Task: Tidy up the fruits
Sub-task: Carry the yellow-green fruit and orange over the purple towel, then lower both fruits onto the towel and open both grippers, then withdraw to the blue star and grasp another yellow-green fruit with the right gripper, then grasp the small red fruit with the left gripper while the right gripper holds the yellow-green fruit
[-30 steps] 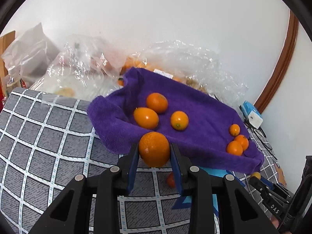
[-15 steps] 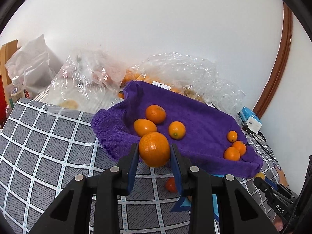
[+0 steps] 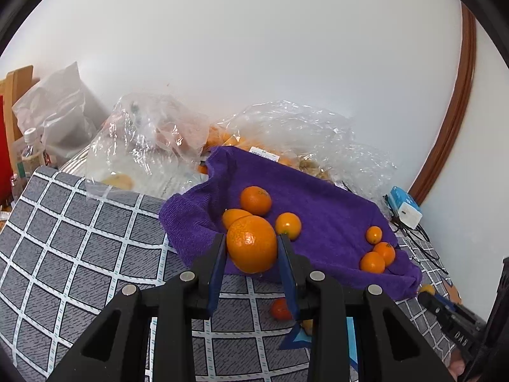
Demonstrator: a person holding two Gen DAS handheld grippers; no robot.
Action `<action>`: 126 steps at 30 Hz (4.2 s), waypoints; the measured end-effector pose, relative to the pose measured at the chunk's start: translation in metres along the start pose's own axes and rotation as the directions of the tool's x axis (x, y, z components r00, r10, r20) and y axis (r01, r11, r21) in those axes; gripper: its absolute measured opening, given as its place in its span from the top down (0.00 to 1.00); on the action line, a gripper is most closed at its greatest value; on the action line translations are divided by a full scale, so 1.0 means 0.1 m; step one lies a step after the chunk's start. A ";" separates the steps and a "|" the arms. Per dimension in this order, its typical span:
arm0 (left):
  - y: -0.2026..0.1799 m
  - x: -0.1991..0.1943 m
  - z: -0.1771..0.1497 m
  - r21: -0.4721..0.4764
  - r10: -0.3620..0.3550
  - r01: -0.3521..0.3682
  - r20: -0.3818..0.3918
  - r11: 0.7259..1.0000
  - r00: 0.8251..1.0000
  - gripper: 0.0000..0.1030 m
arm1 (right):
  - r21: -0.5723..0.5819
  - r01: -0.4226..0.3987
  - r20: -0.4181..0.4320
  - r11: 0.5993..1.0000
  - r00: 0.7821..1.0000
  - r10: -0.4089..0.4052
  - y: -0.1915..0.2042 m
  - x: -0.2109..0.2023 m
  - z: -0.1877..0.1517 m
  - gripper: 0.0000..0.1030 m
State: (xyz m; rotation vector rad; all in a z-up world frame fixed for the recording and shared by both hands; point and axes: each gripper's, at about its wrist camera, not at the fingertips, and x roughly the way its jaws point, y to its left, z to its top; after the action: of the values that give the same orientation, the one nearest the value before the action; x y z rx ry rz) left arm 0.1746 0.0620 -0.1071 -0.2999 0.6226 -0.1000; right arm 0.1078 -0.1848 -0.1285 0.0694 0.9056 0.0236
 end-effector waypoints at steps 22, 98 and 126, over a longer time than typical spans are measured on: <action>0.03 0.21 0.60 0.052 0.096 -0.092 -0.092 0.994 0.991 0.70 | -0.093 -0.050 -0.099 0.994 0.994 0.041 0.11 0.95 1.00 0.72; 0.75 0.05 -0.23 0.064 0.266 -0.258 -0.223 0.964 0.938 0.57 | -0.268 -0.194 -0.244 0.944 0.961 0.128 1.46 0.61 -0.12 0.67; 0.76 0.04 -0.24 0.058 0.263 -0.256 -0.225 0.965 0.938 0.54 | -0.108 0.115 -0.160 0.987 0.978 -0.131 0.17 0.22 -0.08 0.77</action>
State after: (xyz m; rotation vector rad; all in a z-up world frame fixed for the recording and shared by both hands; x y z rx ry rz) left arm 0.1642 0.1280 -0.1512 -0.1771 0.8869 0.1121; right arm 0.1150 -0.1666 -0.1494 -0.0818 1.0730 -0.0423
